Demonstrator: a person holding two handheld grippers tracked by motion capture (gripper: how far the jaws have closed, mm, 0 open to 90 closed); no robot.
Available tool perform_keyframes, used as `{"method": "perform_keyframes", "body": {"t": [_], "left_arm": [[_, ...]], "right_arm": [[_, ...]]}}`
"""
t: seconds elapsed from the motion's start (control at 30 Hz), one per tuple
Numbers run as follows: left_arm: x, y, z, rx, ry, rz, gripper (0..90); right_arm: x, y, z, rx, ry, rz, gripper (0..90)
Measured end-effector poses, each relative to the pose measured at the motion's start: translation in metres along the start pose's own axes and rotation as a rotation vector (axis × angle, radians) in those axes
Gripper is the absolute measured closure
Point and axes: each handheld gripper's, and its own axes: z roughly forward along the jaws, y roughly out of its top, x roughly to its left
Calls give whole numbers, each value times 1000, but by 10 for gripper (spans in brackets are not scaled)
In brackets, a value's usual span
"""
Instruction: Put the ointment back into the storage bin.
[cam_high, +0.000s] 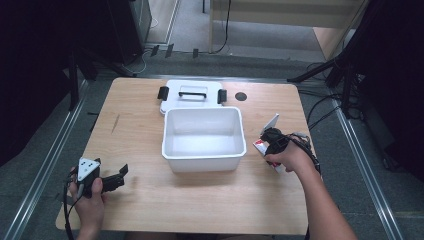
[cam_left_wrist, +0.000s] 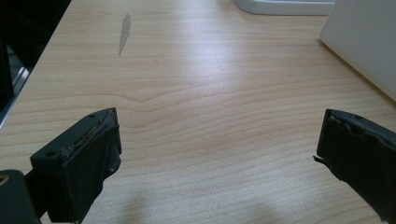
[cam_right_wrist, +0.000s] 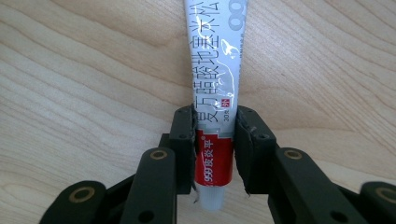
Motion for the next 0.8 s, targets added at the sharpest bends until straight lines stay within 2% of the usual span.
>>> {"method": "perform_keyframes", "body": {"t": [0.13, 0.2, 0.43, 0.53, 0.8], "left_arm": [[0, 0, 0, 0, 0, -1, 7], [0, 0, 0, 1, -1, -1, 7], [0, 0, 0, 2, -1, 1, 7], [0, 0, 0, 2, -1, 0, 7], [0, 0, 0, 5, -1, -1, 7]], "right_arm": [[1, 2, 2, 6, 0, 9, 707], [0, 2, 3, 4, 1, -2, 709], [-1, 3, 3, -7, 24, 4, 724], [-4, 2, 3, -15, 27, 34, 728], [-9, 0, -7, -38, 52, 61, 728]]}}
